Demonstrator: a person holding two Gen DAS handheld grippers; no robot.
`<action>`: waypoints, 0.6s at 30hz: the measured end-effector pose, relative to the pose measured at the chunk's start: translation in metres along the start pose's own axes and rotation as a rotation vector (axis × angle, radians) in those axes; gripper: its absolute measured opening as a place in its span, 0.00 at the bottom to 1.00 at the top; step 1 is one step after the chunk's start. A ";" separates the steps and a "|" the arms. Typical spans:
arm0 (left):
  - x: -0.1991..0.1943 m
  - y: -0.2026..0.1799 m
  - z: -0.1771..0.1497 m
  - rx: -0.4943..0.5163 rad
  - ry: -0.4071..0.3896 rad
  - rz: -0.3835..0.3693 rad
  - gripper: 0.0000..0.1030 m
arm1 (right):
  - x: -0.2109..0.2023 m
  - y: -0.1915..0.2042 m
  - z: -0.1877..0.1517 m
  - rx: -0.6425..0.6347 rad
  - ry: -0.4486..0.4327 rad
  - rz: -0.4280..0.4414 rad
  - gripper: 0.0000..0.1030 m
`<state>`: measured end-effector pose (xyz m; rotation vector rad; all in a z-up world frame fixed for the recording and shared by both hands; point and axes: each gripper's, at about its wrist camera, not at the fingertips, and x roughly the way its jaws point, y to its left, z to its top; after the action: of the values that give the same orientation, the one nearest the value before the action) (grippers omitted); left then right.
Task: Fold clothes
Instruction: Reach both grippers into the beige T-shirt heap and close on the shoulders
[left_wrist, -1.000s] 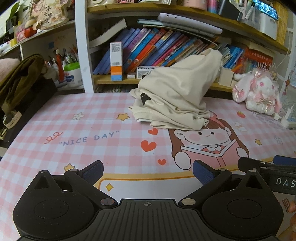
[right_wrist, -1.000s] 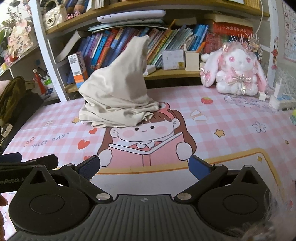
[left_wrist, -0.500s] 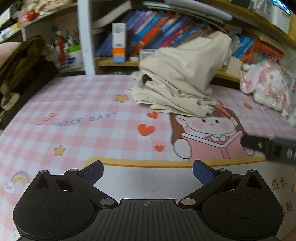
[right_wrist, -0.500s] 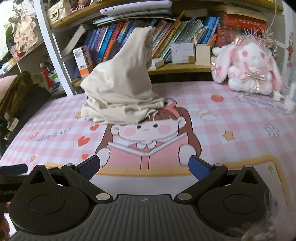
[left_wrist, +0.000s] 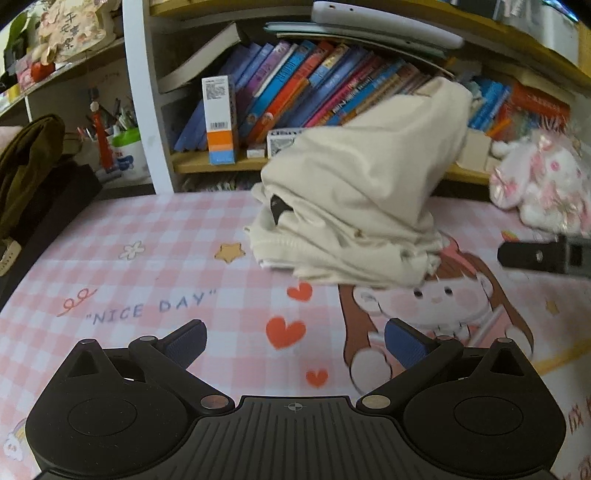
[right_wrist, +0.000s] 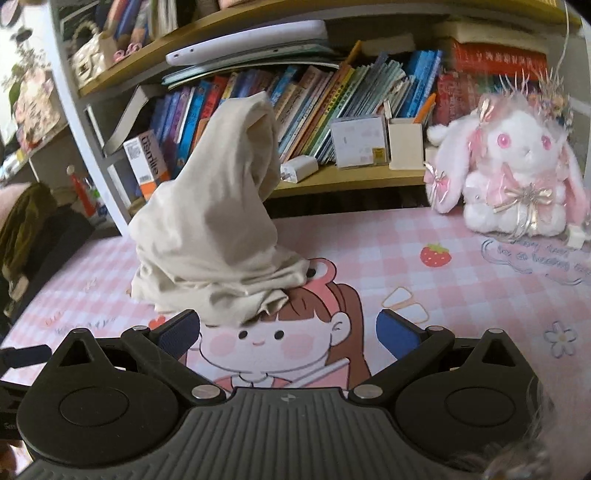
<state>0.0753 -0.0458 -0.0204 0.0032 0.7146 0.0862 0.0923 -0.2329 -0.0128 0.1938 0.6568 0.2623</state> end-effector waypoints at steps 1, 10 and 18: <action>0.003 0.000 0.003 -0.001 -0.004 0.007 1.00 | 0.003 0.000 0.001 0.005 0.002 0.013 1.00; 0.033 -0.005 0.031 -0.029 -0.040 -0.013 0.99 | 0.020 0.001 0.005 0.023 0.015 0.103 0.98; 0.065 -0.016 0.045 -0.033 0.001 -0.063 0.97 | 0.017 -0.016 0.007 0.083 0.030 0.130 0.97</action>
<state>0.1550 -0.0551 -0.0297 -0.0510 0.7132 0.0382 0.1123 -0.2436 -0.0215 0.3133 0.6866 0.3635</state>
